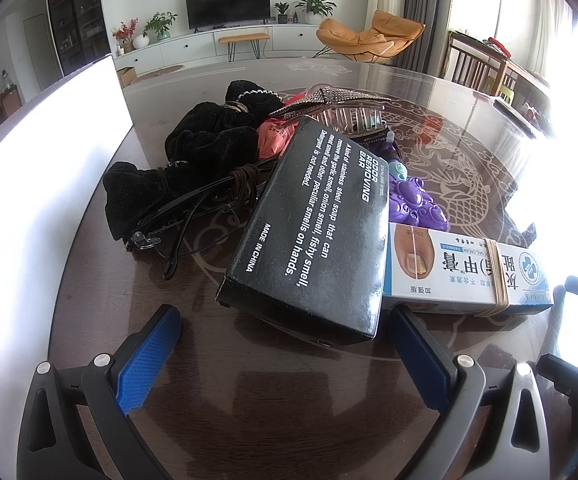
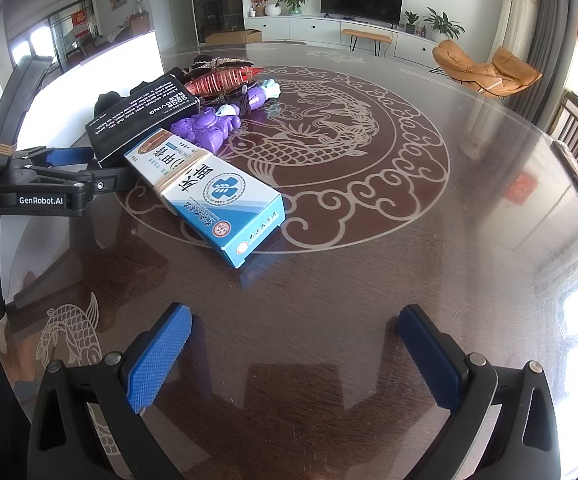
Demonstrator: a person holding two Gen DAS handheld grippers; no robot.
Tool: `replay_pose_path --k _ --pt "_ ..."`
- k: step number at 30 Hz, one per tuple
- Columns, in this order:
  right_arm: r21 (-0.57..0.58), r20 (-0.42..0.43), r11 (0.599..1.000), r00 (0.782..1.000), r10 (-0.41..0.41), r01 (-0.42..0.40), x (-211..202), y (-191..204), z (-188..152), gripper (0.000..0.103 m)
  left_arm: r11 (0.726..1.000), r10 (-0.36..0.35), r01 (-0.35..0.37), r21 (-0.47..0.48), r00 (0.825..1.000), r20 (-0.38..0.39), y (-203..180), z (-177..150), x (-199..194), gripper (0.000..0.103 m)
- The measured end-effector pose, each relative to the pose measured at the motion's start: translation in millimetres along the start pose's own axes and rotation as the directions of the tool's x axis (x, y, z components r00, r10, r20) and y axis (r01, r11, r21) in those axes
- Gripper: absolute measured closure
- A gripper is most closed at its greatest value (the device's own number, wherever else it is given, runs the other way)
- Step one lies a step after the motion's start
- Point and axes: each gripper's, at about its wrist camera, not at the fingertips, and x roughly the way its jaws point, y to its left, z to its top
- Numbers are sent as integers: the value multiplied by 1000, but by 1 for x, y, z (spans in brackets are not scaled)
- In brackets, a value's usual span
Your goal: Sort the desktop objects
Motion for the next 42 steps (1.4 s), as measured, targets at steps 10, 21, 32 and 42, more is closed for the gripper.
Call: replay_pose_path --k 10,21,32,42 --pt "0 0 1000 1000 0 0 0 0 0 0 1000 0 0 0 1000 0 0 0 0 0" --pt "0 0 1000 1000 0 0 0 0 0 0 1000 0 0 0 1000 0 -1 -1 2 0" --pt "0 0 1000 1000 0 0 0 0 -1 0 1000 0 0 0 1000 0 -1 -1 2 0" --pt "1 1 1000 1000 0 0 0 0 -1 0 1000 -13 13 20 999 -31 1 -17 -14 0"
